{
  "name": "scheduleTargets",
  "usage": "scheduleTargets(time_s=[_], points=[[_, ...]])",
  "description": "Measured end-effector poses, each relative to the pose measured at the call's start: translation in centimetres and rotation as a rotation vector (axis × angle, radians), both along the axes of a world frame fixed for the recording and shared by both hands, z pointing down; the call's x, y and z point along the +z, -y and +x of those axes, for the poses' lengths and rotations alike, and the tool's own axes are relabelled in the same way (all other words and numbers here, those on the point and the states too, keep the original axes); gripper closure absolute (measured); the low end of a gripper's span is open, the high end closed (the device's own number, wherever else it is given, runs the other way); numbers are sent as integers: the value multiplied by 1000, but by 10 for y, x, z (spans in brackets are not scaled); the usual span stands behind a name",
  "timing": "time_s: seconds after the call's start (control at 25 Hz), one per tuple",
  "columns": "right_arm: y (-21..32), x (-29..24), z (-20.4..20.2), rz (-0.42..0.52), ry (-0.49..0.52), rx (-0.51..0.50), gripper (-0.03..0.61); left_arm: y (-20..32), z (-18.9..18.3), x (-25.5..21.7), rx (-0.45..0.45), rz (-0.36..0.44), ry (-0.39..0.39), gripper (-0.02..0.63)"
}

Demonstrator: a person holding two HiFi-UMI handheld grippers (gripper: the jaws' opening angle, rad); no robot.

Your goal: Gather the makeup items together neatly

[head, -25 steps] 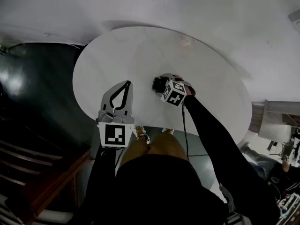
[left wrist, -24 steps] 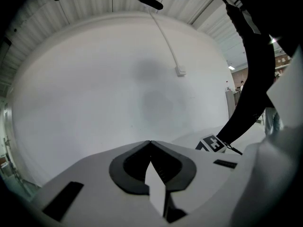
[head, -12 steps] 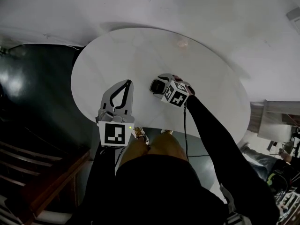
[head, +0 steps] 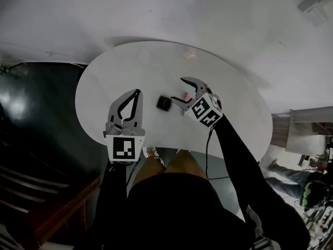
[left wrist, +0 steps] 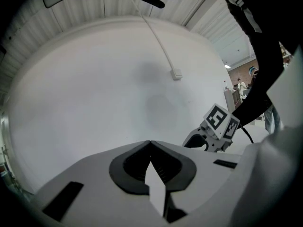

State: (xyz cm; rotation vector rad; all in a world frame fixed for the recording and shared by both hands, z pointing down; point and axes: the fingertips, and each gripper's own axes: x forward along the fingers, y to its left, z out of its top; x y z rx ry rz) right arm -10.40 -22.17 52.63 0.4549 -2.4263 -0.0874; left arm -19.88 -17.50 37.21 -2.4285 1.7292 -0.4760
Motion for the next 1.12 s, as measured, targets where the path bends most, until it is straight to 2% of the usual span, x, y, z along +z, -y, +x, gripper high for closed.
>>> scheduleTargets(time_s=[0.28, 0.44, 0.56, 0.84, 0.96, 1.12], points=[[0, -95, 52, 83, 287, 186, 256, 10, 31, -22, 2, 43, 8, 598], [-2, -144, 83, 134, 431, 247, 331, 14, 58, -32, 8, 51, -1, 598], [-4, -177, 103, 220, 519, 246, 374, 18, 78, -39, 11, 56, -21, 598], [-12, -204, 165, 310, 593, 297, 535, 23, 123, -46, 17, 66, -11, 598], [-18, -198, 185, 314, 587, 282, 546, 23, 141, -47, 27, 82, 7, 598], [-19, -184, 206, 289, 566, 289, 548, 23, 159, -40, 31, 54, 7, 598]])
